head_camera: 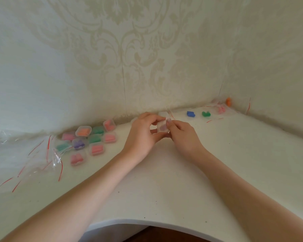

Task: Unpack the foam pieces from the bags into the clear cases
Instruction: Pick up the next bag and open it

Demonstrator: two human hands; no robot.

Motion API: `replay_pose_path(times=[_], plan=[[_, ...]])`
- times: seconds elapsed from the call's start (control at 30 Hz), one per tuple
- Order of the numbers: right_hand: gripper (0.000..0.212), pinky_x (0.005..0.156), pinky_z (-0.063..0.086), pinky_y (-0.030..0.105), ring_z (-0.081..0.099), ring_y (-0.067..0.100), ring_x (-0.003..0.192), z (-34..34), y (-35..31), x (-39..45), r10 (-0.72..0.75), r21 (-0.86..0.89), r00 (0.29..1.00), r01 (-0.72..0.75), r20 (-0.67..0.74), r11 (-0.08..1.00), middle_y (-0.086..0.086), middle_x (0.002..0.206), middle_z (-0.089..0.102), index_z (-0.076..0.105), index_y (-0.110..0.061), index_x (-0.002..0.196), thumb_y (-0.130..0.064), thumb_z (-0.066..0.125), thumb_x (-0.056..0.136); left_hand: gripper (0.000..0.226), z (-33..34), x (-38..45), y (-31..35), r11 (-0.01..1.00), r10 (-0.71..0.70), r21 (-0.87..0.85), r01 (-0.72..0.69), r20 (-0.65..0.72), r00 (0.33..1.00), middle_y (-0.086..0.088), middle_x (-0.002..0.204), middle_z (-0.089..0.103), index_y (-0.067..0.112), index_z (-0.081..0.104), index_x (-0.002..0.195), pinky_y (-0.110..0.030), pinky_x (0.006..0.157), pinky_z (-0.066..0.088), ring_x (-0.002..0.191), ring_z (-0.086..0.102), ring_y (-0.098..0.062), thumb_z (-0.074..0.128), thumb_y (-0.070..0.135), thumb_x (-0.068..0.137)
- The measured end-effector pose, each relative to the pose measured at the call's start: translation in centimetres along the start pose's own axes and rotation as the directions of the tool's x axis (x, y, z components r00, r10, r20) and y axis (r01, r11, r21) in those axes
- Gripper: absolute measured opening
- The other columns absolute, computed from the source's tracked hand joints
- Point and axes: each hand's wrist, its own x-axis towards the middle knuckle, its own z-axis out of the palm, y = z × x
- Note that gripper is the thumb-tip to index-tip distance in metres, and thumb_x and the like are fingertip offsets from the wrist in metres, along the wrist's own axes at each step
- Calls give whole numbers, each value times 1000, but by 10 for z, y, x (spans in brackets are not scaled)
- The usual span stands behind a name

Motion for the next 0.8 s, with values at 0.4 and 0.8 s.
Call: replay_pose_path(times=[0.4, 0.8], plan=[[39, 56, 29, 19, 41, 5, 56, -19, 4, 6, 148, 139, 984, -134, -95, 981, -8, 61, 46, 70, -11, 94, -28, 36, 102, 35, -6, 3, 8, 650, -452, -539, 536, 293, 843, -15, 96, 69, 10, 52, 94, -28, 78, 57, 88, 70, -24, 67, -15, 74], [10, 60, 36, 3, 44, 1, 70, -13, -11, 3, -107, -10, 979, 107, -176, 994, -7, 82, 45, 43, -9, 103, -3, 38, 97, 35, 1, 1, 4, 691, -531, -437, 576, 235, 815, -21, 98, 68, 7, 51, 98, -23, 66, 58, 79, 71, -23, 75, -4, 74]])
